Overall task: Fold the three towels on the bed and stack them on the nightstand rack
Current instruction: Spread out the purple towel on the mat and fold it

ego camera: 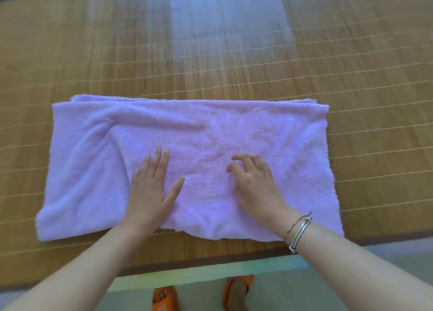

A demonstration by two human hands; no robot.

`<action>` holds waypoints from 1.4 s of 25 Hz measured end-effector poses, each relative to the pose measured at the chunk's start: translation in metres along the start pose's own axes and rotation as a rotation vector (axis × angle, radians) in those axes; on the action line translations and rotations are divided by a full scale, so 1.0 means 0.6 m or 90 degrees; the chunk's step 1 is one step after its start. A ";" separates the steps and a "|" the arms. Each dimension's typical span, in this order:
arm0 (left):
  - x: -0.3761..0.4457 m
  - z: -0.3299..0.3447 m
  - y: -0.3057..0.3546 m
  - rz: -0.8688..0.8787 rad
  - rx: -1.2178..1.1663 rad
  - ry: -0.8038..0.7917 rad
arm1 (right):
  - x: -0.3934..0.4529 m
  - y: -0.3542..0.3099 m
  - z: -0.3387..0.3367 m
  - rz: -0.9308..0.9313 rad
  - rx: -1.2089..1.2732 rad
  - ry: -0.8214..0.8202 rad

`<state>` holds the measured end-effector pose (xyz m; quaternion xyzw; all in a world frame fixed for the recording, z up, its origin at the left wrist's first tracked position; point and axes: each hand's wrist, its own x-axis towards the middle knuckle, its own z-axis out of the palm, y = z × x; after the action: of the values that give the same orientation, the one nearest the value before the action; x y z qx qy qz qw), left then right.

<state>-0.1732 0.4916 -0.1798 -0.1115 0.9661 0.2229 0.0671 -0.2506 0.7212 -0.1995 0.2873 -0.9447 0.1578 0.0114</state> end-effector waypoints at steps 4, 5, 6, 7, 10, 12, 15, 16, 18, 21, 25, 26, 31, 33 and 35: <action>-0.123 -0.035 -0.134 -0.107 0.015 -0.013 | -0.032 -0.146 0.013 -0.027 0.043 -0.030; -0.145 -0.044 -0.168 -0.104 0.051 -0.032 | -0.044 -0.174 0.014 -0.035 0.046 -0.051; -0.161 -0.053 -0.201 -0.079 0.100 -0.055 | -0.057 -0.199 0.016 -0.038 0.052 -0.078; -0.171 -0.061 -0.229 -0.044 0.147 -0.071 | -0.068 -0.218 0.018 -0.027 0.055 -0.112; -0.157 -0.081 -0.280 0.031 0.249 -0.074 | -0.090 -0.243 0.033 0.018 -0.022 -0.194; -0.135 -0.085 -0.298 0.050 0.287 -0.044 | -0.090 -0.248 0.045 0.051 -0.091 -0.229; -0.116 -0.100 -0.313 0.075 0.294 -0.003 | -0.084 -0.247 0.049 0.117 -0.152 -0.209; -0.115 -0.108 -0.320 0.073 0.278 -0.007 | -0.083 -0.244 0.047 0.126 -0.152 -0.213; -0.128 -0.127 -0.342 0.081 0.272 -0.015 | -0.089 -0.243 0.044 0.117 -0.126 -0.198; -0.163 -0.140 -0.376 0.112 0.342 -0.009 | -0.109 -0.248 0.036 0.061 -0.154 -0.187; -0.181 -0.132 -0.356 0.083 0.331 -0.060 | -0.132 -0.249 0.027 0.131 -0.205 -0.205; -0.179 -0.130 -0.342 0.092 0.320 -0.072 | -0.133 -0.248 0.022 0.146 -0.211 -0.208; -0.139 -0.141 -0.294 0.092 0.333 -0.137 | -0.116 -0.255 0.004 0.150 -0.195 -0.249; -0.130 -0.170 -0.283 0.048 0.243 -0.115 | -0.090 -0.258 -0.027 0.197 -0.185 -0.270; -0.113 -0.196 -0.284 -0.004 0.188 -0.205 | -0.060 -0.253 -0.053 0.247 -0.138 -0.373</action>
<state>-0.0755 0.3023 -0.1337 -0.0664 0.9648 0.0933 0.2366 -0.1398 0.6314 -0.1292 0.1332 -0.9559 -0.0332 -0.2596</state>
